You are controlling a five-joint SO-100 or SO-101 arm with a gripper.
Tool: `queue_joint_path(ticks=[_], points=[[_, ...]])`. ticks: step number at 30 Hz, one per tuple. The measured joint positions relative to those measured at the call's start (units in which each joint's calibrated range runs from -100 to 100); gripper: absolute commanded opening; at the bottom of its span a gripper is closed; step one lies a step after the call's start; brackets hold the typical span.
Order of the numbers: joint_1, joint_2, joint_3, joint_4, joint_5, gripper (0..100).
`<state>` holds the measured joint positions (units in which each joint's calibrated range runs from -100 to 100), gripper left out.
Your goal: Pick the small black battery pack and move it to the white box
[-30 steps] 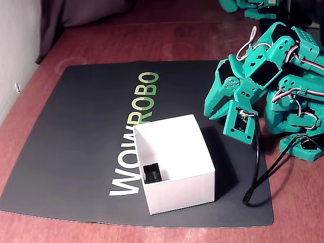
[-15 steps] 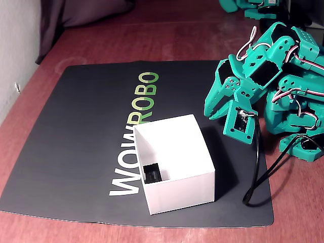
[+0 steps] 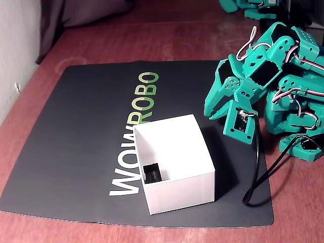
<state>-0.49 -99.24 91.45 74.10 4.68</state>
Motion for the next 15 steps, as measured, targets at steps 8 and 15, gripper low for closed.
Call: queue_joint_path(ticks=[8, 15], points=[[0.0, 0.0, 0.0, 0.0, 0.0, 2], [-0.25, 0.0, 0.0, 0.0, 0.0, 2]])
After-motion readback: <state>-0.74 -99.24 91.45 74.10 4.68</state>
